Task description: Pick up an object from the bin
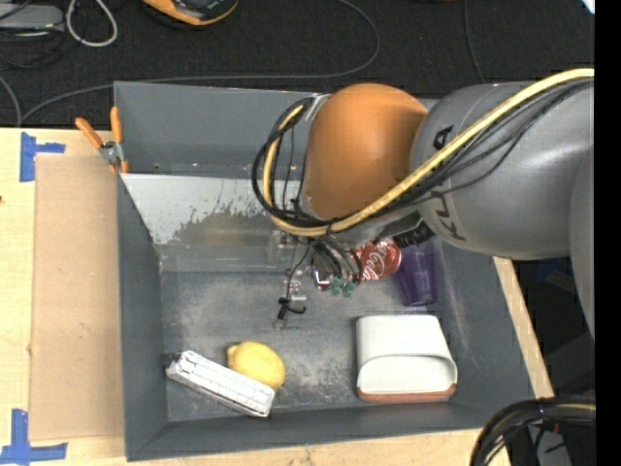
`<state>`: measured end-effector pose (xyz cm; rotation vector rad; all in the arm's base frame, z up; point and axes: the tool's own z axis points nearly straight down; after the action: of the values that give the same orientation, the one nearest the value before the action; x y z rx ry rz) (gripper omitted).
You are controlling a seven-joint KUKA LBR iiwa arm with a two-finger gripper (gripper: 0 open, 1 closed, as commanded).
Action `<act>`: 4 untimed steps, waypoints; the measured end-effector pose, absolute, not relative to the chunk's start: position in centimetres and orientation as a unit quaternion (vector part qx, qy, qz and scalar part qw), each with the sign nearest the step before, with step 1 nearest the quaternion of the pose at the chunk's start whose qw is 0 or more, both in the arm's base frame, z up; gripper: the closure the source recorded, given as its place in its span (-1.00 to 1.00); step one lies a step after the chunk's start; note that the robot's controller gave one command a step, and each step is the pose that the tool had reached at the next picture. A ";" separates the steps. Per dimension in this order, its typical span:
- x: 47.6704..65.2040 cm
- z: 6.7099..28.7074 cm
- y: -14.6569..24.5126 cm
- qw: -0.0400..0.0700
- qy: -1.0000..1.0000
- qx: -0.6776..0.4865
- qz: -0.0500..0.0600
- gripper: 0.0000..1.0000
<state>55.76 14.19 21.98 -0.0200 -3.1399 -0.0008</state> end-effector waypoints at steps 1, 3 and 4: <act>55.8 22.0 14.2 0.001 -1.000 -0.006 0.000 -1.00; 54.3 14.5 17.4 0.002 -0.995 -0.096 0.001 -1.00; 49.7 11.2 18.6 0.006 -1.000 -0.017 -0.001 -1.00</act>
Offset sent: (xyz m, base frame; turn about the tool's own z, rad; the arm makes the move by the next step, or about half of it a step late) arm -0.0050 0.0637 -0.0472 0.0612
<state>49.70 18.60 11.17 -0.0543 -3.1285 -0.0020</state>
